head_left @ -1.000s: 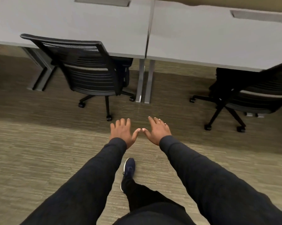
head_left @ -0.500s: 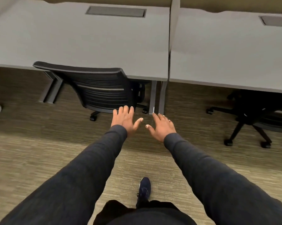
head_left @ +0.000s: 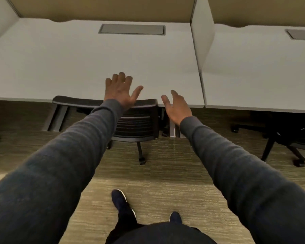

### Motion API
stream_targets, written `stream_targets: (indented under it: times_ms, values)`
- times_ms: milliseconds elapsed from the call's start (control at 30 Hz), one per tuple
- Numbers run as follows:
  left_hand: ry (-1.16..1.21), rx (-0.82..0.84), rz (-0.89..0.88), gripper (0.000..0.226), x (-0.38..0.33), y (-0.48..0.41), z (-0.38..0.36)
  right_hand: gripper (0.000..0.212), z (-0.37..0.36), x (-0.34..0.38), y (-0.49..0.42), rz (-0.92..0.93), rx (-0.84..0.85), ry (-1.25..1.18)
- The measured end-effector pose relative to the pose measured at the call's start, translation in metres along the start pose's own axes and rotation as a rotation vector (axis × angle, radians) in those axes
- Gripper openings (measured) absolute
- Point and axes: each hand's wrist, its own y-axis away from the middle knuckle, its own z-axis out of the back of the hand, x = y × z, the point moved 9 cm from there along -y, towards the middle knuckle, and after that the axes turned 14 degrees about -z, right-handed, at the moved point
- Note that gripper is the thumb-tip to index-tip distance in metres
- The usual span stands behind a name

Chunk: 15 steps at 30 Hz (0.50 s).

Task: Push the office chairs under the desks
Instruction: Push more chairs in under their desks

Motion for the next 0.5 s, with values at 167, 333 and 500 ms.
stream_targets:
  times_ms: [167,333,500]
  values:
    - [0.059,0.298,0.218,0.079,0.151,0.011,-0.044,0.078,-0.061,0.082,-0.031,-0.103,0.054,0.116]
    - [0.083,0.672,0.406,0.091,0.252,0.059,-0.101,0.083,-0.095,0.083,-0.035,-0.315,-0.041,0.404]
    - [0.234,0.774,0.41,0.087,0.275,0.07,-0.129,0.082,-0.09,0.079,-0.036,-0.446,-0.082,0.403]
